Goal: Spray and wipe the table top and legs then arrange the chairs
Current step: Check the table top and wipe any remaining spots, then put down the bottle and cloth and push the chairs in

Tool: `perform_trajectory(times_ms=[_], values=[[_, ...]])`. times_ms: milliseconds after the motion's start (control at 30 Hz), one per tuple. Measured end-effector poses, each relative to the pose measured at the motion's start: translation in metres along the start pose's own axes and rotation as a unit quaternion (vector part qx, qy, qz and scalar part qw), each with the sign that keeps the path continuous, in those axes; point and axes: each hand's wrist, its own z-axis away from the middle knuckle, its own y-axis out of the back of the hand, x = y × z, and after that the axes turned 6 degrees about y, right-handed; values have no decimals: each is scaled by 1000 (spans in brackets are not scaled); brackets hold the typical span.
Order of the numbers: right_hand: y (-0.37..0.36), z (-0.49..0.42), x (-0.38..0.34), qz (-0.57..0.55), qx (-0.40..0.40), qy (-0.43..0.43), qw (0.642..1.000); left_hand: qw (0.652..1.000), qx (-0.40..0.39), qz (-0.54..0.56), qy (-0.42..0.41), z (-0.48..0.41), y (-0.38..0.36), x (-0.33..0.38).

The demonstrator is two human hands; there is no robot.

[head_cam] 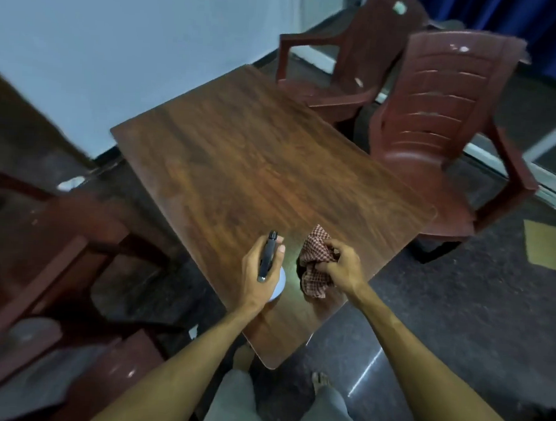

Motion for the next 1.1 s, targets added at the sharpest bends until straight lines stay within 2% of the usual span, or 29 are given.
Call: perform_trajectory(times_ms=[100, 200, 400, 633, 733, 800, 867, 933, 1000, 1100], values=[[3, -8, 24, 49, -84, 43, 994, 997, 69, -19, 25, 22, -12, -2], [-1, -9, 42, 95, -137, 90, 982, 993, 94, -22, 65, 38, -19, -4], [-10, -11, 39, 109, -139, 142, 974, 984, 93, -55, 144, 54, -11, -10], [-10, -4, 41, 163, -153, 159, 962, 978, 37, -75, 190, 88, 14, -8], [-10, 10, 41, 152, -85, 158, 972, 967, 39, -82, 236, 116, 41, -7], [-14, 36, 36, 129, 9, 174, 976, 962, 47, -92, 251, 137, 62, -10], [-24, 74, 25, 110, 114, 195, 968, 958, 52, -105, 260, 161, 84, -13], [-40, 113, 14, 95, 149, 223, 959, 958, 62, -110, 259, 180, 106, -13], [-73, 149, 8, 81, 95, 265, 956, 954, 83, -131, 255, 206, 135, -14], [-128, 189, -5, 47, -34, 297, 953, 948, 118, -152, 252, 246, 179, -16]])
